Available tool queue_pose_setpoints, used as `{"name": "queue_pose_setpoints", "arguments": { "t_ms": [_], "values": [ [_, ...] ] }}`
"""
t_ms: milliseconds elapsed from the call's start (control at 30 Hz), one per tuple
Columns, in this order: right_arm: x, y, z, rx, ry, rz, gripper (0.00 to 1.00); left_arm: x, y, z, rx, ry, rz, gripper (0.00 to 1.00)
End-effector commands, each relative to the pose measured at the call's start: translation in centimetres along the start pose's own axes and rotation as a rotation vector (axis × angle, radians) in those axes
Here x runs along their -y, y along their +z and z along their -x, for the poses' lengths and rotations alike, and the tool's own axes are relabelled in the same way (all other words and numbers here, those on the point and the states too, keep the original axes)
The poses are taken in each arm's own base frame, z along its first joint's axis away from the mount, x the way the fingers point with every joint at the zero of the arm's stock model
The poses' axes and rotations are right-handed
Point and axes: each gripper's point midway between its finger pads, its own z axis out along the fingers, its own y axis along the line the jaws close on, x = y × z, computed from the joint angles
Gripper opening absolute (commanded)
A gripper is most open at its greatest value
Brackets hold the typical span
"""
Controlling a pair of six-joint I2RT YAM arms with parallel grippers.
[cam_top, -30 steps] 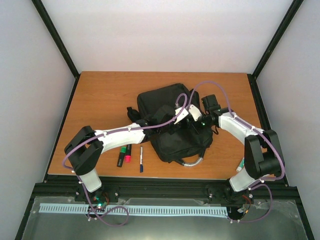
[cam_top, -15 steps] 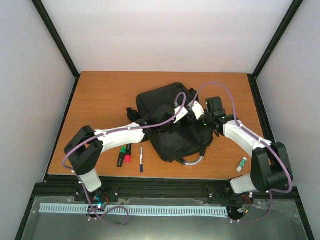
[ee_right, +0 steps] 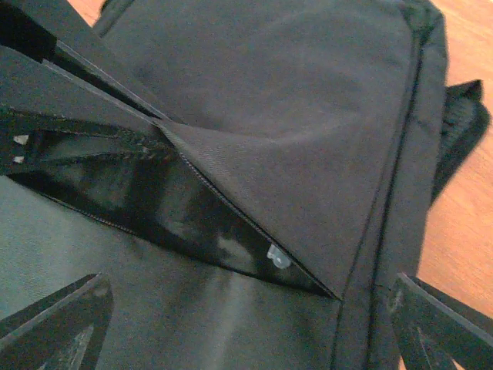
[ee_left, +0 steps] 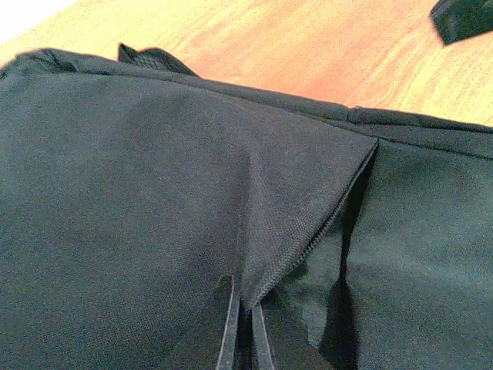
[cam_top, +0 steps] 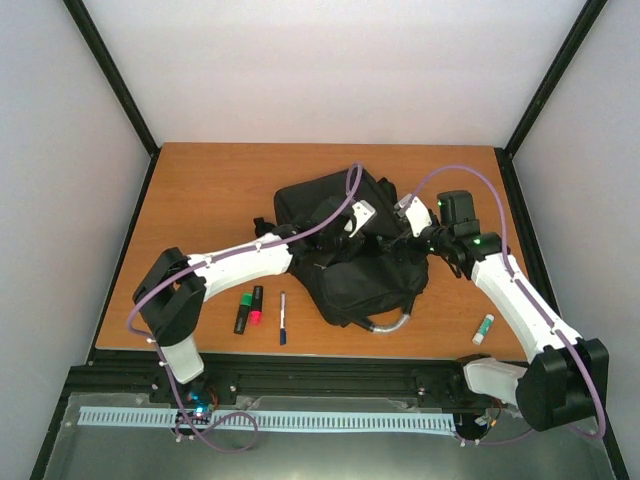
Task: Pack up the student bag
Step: Place the stationery in the student bag.
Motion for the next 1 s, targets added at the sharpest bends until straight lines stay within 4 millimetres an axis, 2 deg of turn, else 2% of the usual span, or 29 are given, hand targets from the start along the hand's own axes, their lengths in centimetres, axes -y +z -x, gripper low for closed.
{"name": "queue_pose_setpoints", "arguments": {
  "t_ms": [0, 100, 233, 333, 433, 500, 667, 833, 867, 967],
  "values": [
    [2.1, -1.6, -2.0, -0.093, 0.018, -0.164, 1.00, 2.1, -0.1, 2.9, 0.019, -0.112, -0.114, 0.01],
    [3.0, -1.9, -3.6, -0.211, -0.007, -0.205, 1.00, 2.1, 1.1, 1.9, -0.023, -0.140, -0.111, 0.01],
    [3.5, -1.1, -5.6, -0.336, 0.006, -0.197, 1.00, 2.1, 2.0, 1.2, -0.017, -0.182, -0.106, 0.01],
    [2.0, -0.8, -6.1, -0.374, -0.034, -0.097, 1.00, 2.3, 2.4, 0.2, -0.037, -0.202, -0.111, 0.02],
    [2.1, -1.5, -4.9, -0.324, -0.042, -0.126, 1.00, 2.2, 2.8, -0.9, -0.069, -0.215, -0.100, 0.02],
    [2.4, -2.4, -3.7, -0.271, -0.071, -0.166, 1.00, 2.1, 2.8, -0.9, -0.080, -0.233, -0.093, 0.02],
    [1.2, -4.5, -1.8, -0.193, -0.180, -0.149, 1.00, 2.0, 2.3, -1.0, -0.085, -0.264, -0.092, 0.02],
    [0.1, -5.9, -0.2, -0.093, -0.159, -0.141, 1.00, 1.9, 2.1, -0.6, -0.097, -0.251, -0.081, 0.02],
    [0.2, -6.3, 0.2, -0.082, -0.150, -0.160, 1.00, 1.8, 2.0, -0.5, -0.097, -0.254, -0.082, 0.02],
    [3.2, -8.5, 1.5, -0.022, -0.079, -0.377, 1.00, 2.2, 1.3, -0.2, -0.116, -0.287, -0.101, 0.02]
  ]
}}
